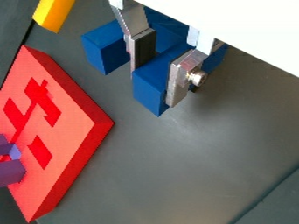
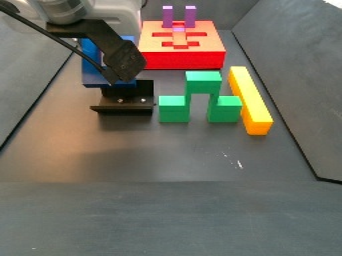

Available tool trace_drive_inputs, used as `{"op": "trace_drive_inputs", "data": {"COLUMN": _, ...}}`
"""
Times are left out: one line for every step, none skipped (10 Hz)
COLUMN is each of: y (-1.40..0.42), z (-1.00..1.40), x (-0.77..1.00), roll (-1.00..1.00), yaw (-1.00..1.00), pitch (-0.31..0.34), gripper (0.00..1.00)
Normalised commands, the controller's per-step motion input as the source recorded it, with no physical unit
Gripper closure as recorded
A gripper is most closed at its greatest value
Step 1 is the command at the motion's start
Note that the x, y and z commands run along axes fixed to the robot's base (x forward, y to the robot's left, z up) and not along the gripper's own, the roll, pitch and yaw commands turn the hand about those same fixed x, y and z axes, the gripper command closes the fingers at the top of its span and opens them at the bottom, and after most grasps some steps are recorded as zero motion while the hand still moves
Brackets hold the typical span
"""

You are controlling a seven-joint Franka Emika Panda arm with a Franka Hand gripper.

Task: Pick up the blue object. Move up. Place the blue object on the fixture. Regrasp the blue object. Move to above the board. Insert the blue object.
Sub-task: Place the blue object on the fixture.

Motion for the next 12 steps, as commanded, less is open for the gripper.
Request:
{"op": "trace_drive_inputs", "data": {"y": 0.10, "z": -0.27, "x": -0.16, "roll": -0.19, "yaw": 0.00, "pitch": 0.000, "gripper": 1.00}}
{"op": "trace_drive_inputs", "data": {"y": 0.18, "z": -0.31, "x": -0.22, "roll": -0.27, "yaw": 0.00, "pitch": 0.000, "gripper": 1.00}}
{"op": "trace_drive_inputs", "data": {"y": 0.14, "z": -0.25, "x": -0.15, "roll": -0.25, "yaw": 0.00, "pitch": 0.000, "gripper": 1.00}}
{"op": "trace_drive_inputs", "data": {"y": 0.07, "z": -0.19, "x": 0.00, "roll": -0.12, "yaw": 0.00, "pitch": 0.000, "gripper": 1.00}}
{"op": "trace_drive_inputs", "data": {"y": 0.08, "z": -0.02, "x": 0.41, "roll": 0.00, "yaw": 0.00, "pitch": 0.000, "gripper": 1.00}}
{"op": "trace_drive_inputs", "data": {"y": 0.09, "z": -0.06, "x": 0.40, "roll": 0.31, "yaw": 0.00, "pitch": 0.000, "gripper": 1.00}}
{"op": "trace_drive_inputs", "data": {"y": 0.03, "z": -0.05, "x": 0.29, "roll": 0.46, "yaw": 0.00, "pitch": 0.000, "gripper": 1.00}}
{"op": "trace_drive_inputs", "data": {"y": 0.02, "z": -0.09, "x": 0.00, "roll": 0.27, "yaw": -0.01, "pitch": 0.000, "gripper": 1.00}}
{"op": "trace_drive_inputs", "data": {"y": 0.02, "z": -0.14, "x": -0.09, "roll": 0.05, "yaw": -0.04, "pitch": 0.000, "gripper": 1.00}}
{"op": "trace_drive_inputs", "data": {"y": 0.02, "z": -0.09, "x": -0.17, "roll": 0.00, "yaw": -0.13, "pitch": 0.023, "gripper": 1.00}}
{"op": "trace_drive_inputs", "data": {"y": 0.06, "z": -0.07, "x": -0.26, "roll": -0.08, "yaw": -0.25, "pitch": 0.063, "gripper": 1.00}}
{"op": "trace_drive_inputs", "data": {"y": 0.04, "z": -0.09, "x": -0.33, "roll": -0.09, "yaw": -0.34, "pitch": 0.114, "gripper": 1.00}}
